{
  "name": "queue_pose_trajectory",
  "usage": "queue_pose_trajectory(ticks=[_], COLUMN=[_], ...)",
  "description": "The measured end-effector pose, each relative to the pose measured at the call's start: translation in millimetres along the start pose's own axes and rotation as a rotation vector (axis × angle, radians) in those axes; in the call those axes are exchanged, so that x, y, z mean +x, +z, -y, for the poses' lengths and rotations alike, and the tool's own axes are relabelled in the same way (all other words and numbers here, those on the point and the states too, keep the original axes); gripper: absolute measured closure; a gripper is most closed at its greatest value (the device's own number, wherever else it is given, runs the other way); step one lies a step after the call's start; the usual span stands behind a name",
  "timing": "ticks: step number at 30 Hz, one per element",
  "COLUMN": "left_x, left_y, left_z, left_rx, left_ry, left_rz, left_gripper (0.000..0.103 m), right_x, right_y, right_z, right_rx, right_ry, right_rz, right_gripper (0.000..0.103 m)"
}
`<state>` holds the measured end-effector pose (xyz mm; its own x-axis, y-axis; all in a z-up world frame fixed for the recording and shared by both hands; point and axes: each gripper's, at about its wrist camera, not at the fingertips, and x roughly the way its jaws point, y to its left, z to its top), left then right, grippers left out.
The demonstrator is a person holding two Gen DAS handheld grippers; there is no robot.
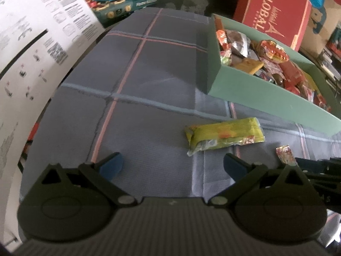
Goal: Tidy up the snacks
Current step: 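Grasp the floral candy packet with the right gripper while the left grasps the yellow bar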
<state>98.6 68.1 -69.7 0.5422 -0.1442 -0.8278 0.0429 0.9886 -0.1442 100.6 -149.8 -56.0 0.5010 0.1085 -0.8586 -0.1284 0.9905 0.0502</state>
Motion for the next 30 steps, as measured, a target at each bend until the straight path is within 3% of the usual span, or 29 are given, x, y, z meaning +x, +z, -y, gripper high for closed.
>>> queue_pose_trajectory(ticks=[4, 9, 11, 16, 19, 20, 22, 23, 27, 30], left_x=[0.3, 4.1, 8.7, 23.5, 23.8, 23.5, 19.7, 17.2, 12.6, 11.5], left_y=[9.8, 23.3, 26.7, 22.9, 16.7, 15.0, 15.2, 16.1, 7.1, 4.8], left_z=[12.3, 43.0, 57.3, 83.6, 78.5, 73.4, 63.1, 59.7, 65.2, 67.2], left_rx=[0.106, 0.349, 0.439, 0.611, 0.624, 0.614, 0.584, 0.572, 0.596, 0.550], left_ry=[-0.017, -0.034, -0.041, -0.074, -0.072, -0.083, -0.137, -0.166, -0.143, -0.173], left_rz=[0.022, 0.076, 0.085, 0.020, -0.006, -0.012, -0.020, -0.029, -0.009, -0.023], left_gripper=[0.000, 0.001, 0.006, 0.013, 0.013, 0.019, 0.055, 0.080, 0.080, 0.080], right_x=[-3.4, -6.7, -6.8, -7.1, -7.9, -7.9, -8.0, -7.7, -6.1, -6.3], right_y=[-5.5, -10.9, -10.8, -10.4, -10.7, -10.8, -11.6, -11.6, -9.8, -10.5], right_z=[-0.5, 9.9, 12.8, 19.0, 24.7, 26.0, 26.7, 26.4, 26.9, 28.8], right_rx=[-0.031, -0.016, -0.004, 0.024, 0.052, 0.058, 0.059, 0.058, 0.073, 0.084], right_ry=[-0.026, -0.025, -0.020, -0.003, 0.017, 0.021, 0.023, 0.022, 0.024, 0.032], right_rz=[0.009, 0.018, 0.019, 0.021, 0.024, 0.026, 0.033, 0.036, 0.042, 0.045], right_gripper=[0.075, 0.075, 0.075, 0.075, 0.075, 0.075, 0.075, 0.075, 0.075, 0.075])
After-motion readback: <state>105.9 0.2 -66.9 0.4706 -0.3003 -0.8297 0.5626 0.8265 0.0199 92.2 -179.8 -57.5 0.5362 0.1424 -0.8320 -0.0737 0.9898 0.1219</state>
